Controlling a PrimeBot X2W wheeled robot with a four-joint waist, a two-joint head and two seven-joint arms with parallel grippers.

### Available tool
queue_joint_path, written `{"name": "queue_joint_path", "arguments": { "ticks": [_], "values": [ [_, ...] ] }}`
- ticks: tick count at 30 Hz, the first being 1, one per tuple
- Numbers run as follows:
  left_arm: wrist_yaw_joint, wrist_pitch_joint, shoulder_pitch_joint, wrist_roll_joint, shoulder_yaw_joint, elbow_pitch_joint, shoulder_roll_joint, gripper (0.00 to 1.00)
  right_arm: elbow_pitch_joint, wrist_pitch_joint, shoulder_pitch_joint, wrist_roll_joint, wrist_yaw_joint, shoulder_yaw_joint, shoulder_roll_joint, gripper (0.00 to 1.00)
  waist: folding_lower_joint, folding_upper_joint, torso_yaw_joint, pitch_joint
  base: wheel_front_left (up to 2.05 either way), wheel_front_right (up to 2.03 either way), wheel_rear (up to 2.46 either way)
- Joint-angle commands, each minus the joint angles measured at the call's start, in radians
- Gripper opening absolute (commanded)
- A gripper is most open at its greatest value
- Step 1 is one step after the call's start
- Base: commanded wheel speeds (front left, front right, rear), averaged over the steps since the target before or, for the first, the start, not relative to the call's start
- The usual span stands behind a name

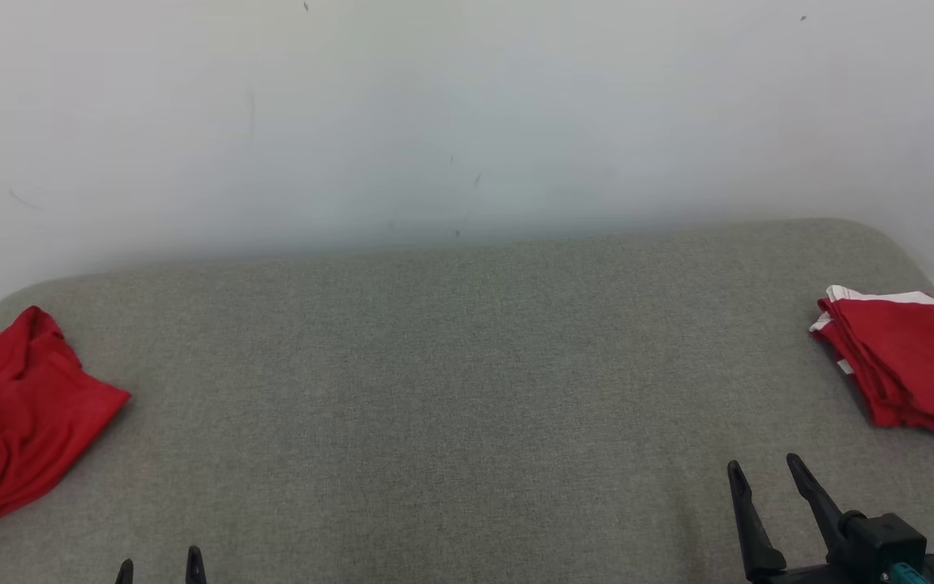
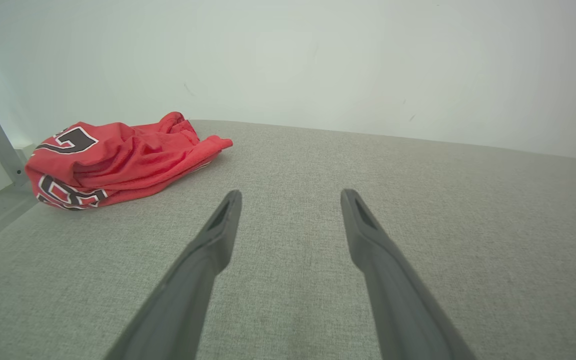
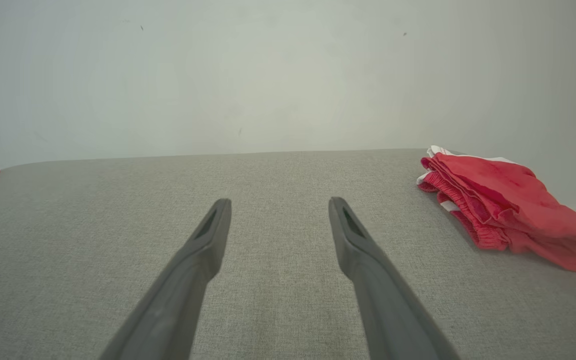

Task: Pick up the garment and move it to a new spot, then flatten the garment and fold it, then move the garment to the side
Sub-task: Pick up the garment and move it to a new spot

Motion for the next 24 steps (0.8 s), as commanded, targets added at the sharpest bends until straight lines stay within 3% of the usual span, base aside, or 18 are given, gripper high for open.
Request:
{"name": "queue_joint_path", "arguments": {
  "ticks": [1, 12, 24],
  "values": [
    [0.004, -0.003, -0.008, -0.003, 0.0, -0.004, -0.002, 1.0, 0.001, -0.003, 0.001, 0.002, -0.003, 0.001, -0.001, 1.0, 0.0, -0.0001, 0.002, 0.0, 0.0, 0.0, 0.0],
    [0.007, -0.003, -0.011, -0.001, 0.003, -0.006, -0.001, 1.0, 0.0, 0.006, 0.008, -0.008, -0.003, 0.013, 0.004, 1.0, 0.0, -0.0001, 0.048, 0.006, 0.0, 0.0, 0.0],
    [-0.016, -0.003, 0.018, 0.024, 0.045, -0.007, -0.001, 1.0, -0.005, 0.003, 0.008, -0.007, -0.003, 0.046, 0.016, 1.0, 0.0, -0.0001, 0.222, -0.001, 0.0, 0.0, 0.0]
  ]
}}
